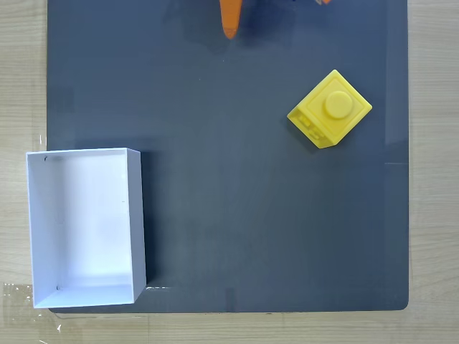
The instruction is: Grasp a yellow block and put it in the box
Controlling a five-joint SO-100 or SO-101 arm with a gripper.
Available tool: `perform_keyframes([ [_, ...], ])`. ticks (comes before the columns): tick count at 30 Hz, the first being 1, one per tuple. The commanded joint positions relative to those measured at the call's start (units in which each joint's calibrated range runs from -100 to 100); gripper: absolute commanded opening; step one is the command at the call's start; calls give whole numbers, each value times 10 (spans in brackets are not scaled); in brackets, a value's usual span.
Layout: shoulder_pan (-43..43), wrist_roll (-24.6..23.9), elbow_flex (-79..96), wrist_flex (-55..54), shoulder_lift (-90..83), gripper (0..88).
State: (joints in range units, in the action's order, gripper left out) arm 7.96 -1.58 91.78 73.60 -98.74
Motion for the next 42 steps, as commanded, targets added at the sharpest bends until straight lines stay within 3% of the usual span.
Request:
perform_keyframes([
  [1,2,1,1,-2,-2,25],
  [20,2,3,-2,-7,5,24],
  [27,2,65,-37,-114,111,24],
  [35,-2,148,-236,-164,406,30],
  [42,-42,164,-553,5,584,32],
])
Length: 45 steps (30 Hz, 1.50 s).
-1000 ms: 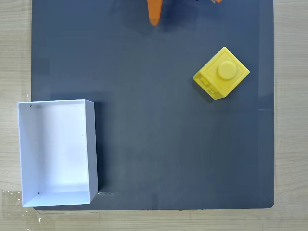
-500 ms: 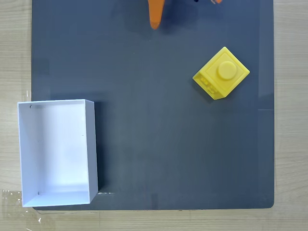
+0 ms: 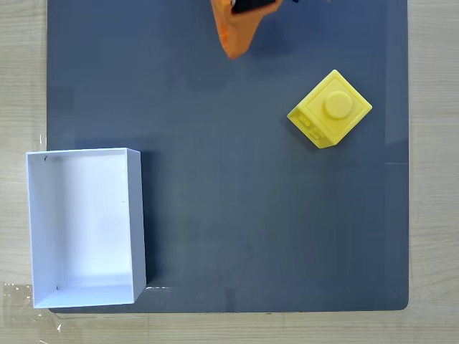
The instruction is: Grasp a yellow block and put it in the box
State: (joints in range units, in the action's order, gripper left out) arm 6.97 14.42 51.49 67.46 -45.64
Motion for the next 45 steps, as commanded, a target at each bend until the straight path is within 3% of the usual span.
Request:
perform_keyframes([
  [1,-44,4,-190,93,73,33],
  [7,-91,5,-369,214,186,62],
  [13,-110,6,-481,321,296,304],
  [16,-111,6,-518,323,339,423],
  [20,-115,40,-546,322,384,500],
  [28,-124,92,-548,309,473,505],
  [45,-186,88,-637,255,650,505],
])
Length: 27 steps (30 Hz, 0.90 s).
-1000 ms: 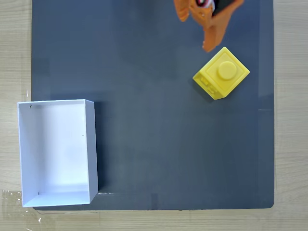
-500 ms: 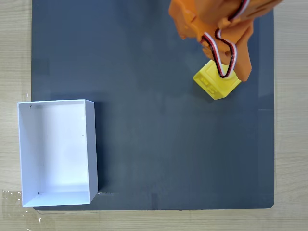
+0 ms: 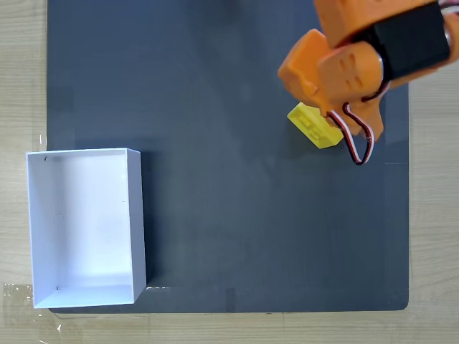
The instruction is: Grasp a yellow block and put it in the box
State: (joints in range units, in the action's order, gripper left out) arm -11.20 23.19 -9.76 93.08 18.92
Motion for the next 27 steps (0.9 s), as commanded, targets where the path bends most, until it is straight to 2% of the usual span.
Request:
perform_keyframes([
  [1,-6,0,-24,-1,11,505],
  [9,-5,-4,-24,-26,47,498],
  [11,-2,-17,-24,-37,48,455],
  [16,-7,-22,-24,-38,51,286],
  [18,-8,-21,-24,-38,51,254],
  [27,-8,-22,-25,-36,39,254],
])
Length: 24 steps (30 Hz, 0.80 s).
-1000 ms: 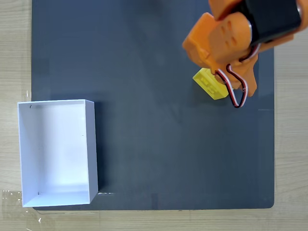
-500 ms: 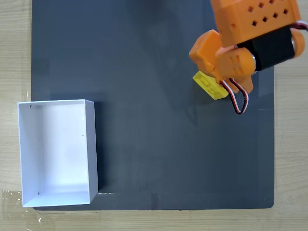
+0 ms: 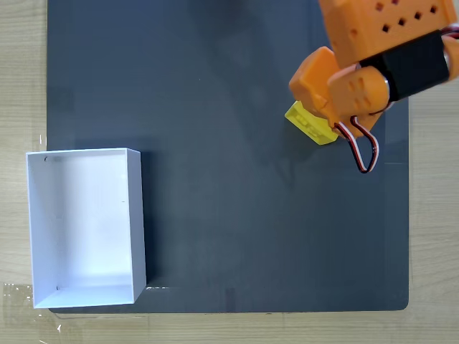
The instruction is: Grasp a yellow block and put it in the box
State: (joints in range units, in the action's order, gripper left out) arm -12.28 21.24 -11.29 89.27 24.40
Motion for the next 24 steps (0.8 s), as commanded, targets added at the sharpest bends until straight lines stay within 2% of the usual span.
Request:
perform_keyframes([
  [1,2,-2,-10,3,-23,254],
  [16,38,-2,-81,0,-179,249],
  [21,98,-2,-95,-7,-246,252],
  [24,159,-2,-93,-50,-284,249],
])
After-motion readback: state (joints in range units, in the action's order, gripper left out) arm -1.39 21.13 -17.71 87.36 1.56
